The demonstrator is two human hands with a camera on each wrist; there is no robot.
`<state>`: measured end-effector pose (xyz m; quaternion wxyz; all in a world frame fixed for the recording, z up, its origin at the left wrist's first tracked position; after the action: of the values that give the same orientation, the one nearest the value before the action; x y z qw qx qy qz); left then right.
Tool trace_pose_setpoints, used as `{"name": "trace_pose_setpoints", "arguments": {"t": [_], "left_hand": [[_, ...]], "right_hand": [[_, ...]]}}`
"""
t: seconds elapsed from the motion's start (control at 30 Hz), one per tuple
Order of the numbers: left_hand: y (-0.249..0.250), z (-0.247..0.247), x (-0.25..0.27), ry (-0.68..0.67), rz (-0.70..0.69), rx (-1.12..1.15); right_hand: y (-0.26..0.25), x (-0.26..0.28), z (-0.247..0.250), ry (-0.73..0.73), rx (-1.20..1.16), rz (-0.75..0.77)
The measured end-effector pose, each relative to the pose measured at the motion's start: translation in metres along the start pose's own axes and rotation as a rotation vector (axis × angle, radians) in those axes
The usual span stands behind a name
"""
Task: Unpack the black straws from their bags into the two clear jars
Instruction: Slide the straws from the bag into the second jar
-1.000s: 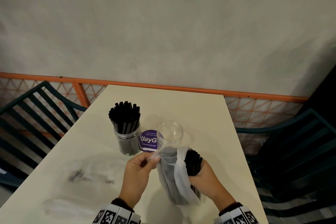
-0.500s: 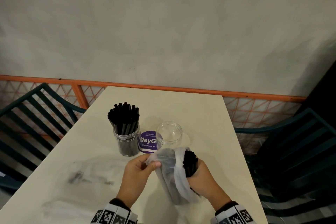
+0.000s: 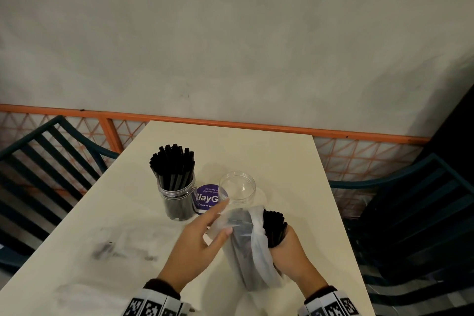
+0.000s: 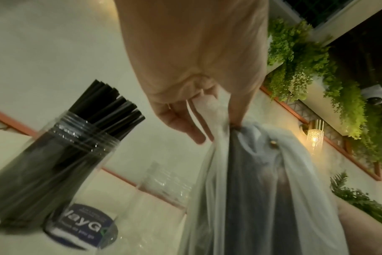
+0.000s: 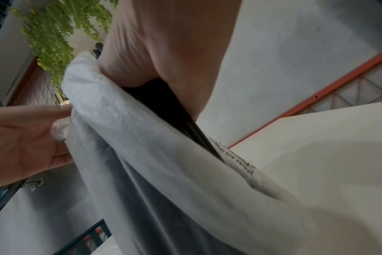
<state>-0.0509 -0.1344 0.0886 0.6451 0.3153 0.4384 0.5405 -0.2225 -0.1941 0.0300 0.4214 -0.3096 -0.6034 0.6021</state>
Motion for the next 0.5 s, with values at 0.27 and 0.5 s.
{"name": "trace_pose_setpoints", "arguments": {"t": [0.27, 0.5], "left_hand": [[-0.020, 0.001, -0.006, 0.138, 0.172, 0.257], [-0.037, -0.026, -0.005, -0.103, 0.295, 0.656]], "right_hand": [[-0.002, 0.002, 0.002, -0.002, 0.027, 0.029], [-0.018, 0.011, -0.009, -0.062, 0.049, 0.099]]}}
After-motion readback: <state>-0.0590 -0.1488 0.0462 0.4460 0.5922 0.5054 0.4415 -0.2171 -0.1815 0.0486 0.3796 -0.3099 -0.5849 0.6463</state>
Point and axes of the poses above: each hand's wrist, its own x-axis away from the middle knuckle, its own z-axis out of the back of the hand, y = z × x, the point moved 7 cm from there along -x, towards the middle knuckle, and after that the axes turned 6 degrees about -y, right-handed, at the moved point
